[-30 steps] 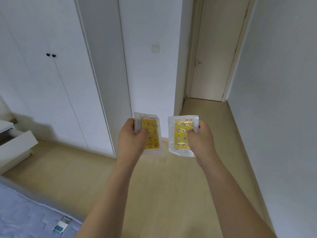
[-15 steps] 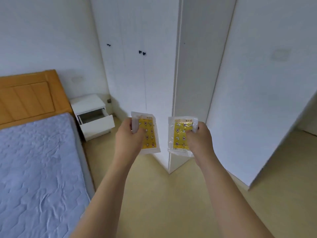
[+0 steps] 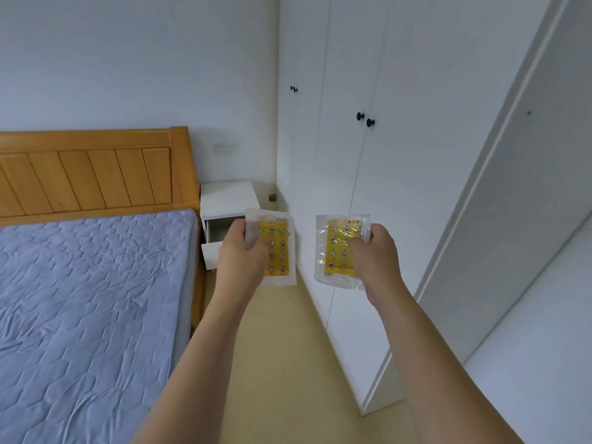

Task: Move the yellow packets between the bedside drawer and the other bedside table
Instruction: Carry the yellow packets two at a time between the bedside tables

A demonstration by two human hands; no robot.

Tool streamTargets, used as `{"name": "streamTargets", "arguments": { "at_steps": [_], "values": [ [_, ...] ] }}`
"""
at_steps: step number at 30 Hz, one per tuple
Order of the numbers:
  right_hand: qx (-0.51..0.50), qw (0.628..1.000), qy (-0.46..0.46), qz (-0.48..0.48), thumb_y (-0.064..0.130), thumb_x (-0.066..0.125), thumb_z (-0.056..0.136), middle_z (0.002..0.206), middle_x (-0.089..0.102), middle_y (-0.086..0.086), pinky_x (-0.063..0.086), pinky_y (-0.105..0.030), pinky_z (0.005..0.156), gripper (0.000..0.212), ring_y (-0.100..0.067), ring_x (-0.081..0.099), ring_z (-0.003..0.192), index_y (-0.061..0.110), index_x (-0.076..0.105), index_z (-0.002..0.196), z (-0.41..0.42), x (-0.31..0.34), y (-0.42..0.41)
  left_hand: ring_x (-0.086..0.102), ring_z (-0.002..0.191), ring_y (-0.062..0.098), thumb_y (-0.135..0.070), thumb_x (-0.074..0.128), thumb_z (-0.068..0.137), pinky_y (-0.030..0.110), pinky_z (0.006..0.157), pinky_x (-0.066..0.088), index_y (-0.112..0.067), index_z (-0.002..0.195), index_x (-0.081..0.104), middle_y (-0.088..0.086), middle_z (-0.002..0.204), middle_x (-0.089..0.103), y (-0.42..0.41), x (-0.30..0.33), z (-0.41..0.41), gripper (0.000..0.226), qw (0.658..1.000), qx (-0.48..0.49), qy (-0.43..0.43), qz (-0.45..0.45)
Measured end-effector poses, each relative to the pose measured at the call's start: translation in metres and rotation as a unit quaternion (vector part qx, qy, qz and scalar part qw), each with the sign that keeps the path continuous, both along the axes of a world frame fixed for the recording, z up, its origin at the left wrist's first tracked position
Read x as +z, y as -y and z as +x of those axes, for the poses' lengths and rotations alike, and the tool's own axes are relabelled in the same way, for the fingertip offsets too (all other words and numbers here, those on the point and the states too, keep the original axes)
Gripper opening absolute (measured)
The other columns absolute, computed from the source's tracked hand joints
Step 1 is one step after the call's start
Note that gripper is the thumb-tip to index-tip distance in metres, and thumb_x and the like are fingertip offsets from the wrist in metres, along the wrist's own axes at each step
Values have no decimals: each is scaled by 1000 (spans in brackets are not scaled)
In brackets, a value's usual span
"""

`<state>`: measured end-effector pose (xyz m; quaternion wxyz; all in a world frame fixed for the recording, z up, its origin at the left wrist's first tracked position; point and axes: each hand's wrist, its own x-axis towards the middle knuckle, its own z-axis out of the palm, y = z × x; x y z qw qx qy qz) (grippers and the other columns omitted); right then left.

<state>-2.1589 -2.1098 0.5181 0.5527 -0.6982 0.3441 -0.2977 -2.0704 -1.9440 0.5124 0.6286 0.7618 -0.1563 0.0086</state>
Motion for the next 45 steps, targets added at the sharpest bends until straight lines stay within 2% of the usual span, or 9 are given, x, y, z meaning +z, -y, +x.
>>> {"name": "streamTargets", "arguments": {
  "at_steps": [9,14,18,22,26,33,38,41,45],
  "values": [
    [68,996,-12,58,7,43,84,98,63,-9,55,-39,73,19,-28,64,86,14,56,96,219,-40,114,68,88,20,-7,53,93,39,72,59,-24,95,56,-1,96,67,102,-22,192,17,996,82,-44,15],
    [135,988,-7,77,10,44,86,92,61,-5,51,-31,64,18,-22,61,80,14,56,99,361,-43,173,69,92,25,-5,53,92,41,71,58,-21,95,57,5,101,69,156,-23,319,17,988,128,-82,-12],
    [165,983,-33,71,24,42,77,85,65,-1,57,-41,73,22,-22,66,76,22,57,92,466,-36,197,68,88,19,-5,52,94,36,68,56,-27,91,56,-1,98,69,180,-8,408,23,979,159,-120,-45],
    [205,973,-39,104,17,44,84,84,54,-5,43,-32,64,17,-21,51,72,10,55,94,561,-41,206,68,90,20,-3,52,94,38,70,57,-21,103,58,1,102,69,182,-14,493,21,967,204,-140,-64],
    [212,970,-47,110,16,45,85,85,56,-5,44,-33,66,14,-22,54,74,13,56,94,660,-63,217,68,92,21,-6,51,95,45,79,58,-17,114,58,2,105,69,183,-38,591,23,956,228,-176,-64],
    [215,965,-93,119,20,44,96,99,61,-5,54,-37,76,20,-26,65,92,18,53,113,849,-122,218,68,89,20,-12,51,97,38,74,56,-20,111,57,1,102,69,188,-98,786,17,947,222,-231,-38],
    [212,960,-156,98,20,43,96,105,61,-8,55,-41,78,16,-26,64,91,19,51,110,960,-188,232,66,85,16,-14,45,99,27,61,48,-24,102,57,-2,98,67,206,-159,902,15,947,208,-242,29],
    [233,952,-180,78,14,44,95,101,60,0,51,-30,65,26,-17,61,83,23,47,120,1007,-250,246,62,84,17,-14,42,98,26,61,46,-20,104,56,-3,93,63,219,-221,952,16,943,203,-246,94],
    [269,936,-222,55,13,41,94,98,61,1,54,-39,76,29,-20,63,85,21,48,121,1058,-366,255,56,75,16,-14,41,96,27,58,43,-17,100,55,-3,84,57,235,-338,1001,15,937,191,-248,155]
  ]
}}
